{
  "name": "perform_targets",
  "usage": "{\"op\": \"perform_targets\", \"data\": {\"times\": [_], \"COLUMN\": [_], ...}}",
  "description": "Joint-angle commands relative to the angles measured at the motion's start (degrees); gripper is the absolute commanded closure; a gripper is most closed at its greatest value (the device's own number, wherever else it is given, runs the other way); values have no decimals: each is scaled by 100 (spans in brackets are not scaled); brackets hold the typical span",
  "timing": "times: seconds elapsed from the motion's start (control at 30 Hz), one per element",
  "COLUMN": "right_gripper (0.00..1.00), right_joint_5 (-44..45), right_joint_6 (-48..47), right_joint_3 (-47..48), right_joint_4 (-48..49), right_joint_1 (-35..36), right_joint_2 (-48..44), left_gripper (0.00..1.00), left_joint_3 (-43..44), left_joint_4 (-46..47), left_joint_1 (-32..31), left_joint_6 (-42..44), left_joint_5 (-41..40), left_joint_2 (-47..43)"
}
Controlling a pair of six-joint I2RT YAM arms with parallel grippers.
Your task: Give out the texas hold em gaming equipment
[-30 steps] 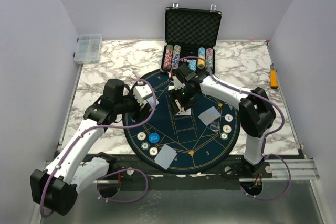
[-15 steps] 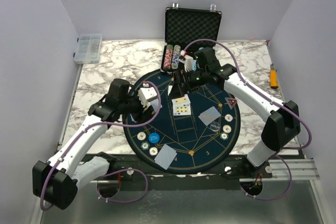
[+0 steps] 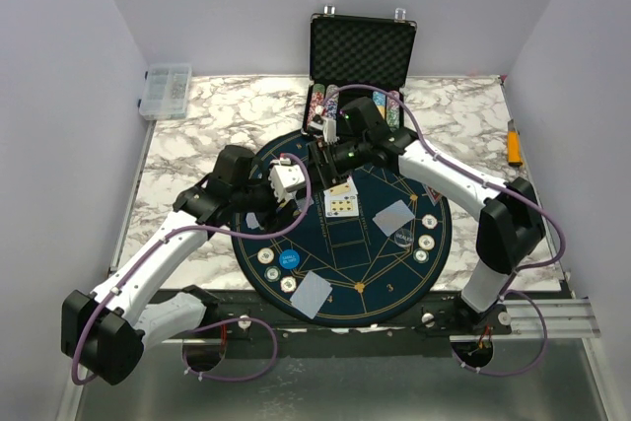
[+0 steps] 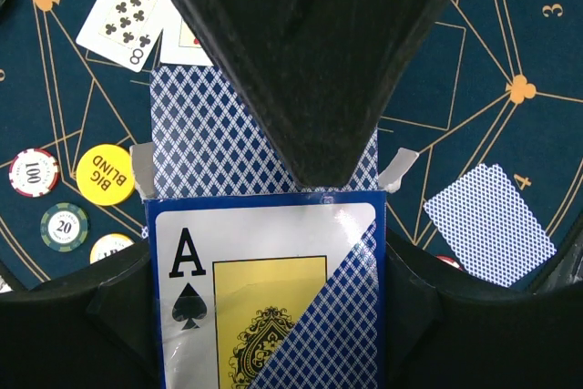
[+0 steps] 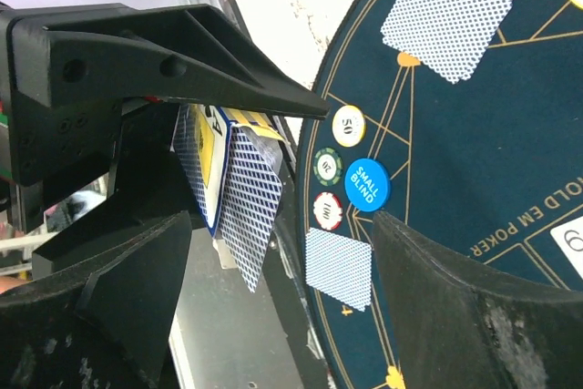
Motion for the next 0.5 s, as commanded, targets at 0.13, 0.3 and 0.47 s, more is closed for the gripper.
{"op": "perform_targets", "data": {"times": [0.13, 0.3, 0.47], "right_gripper": [37, 51, 54], "right_joint_5": [331, 310, -9], "right_joint_6": [-164, -245, -568], "right_joint_3": [-3, -281, -316], "right_joint_4": [-244, -436, -527], "right_joint_1": [30, -229, -318], "right_joint_2": [69, -106, -362], "left_gripper": [100, 100, 100], "left_joint_3": [117, 41, -6], "left_joint_4": [255, 256, 258], "left_joint_1": [-56, -55, -55], "left_joint_6": [-35, -59, -24], "left_joint_5": [49, 23, 31], "left_joint_2": [-103, -166, -168]}}
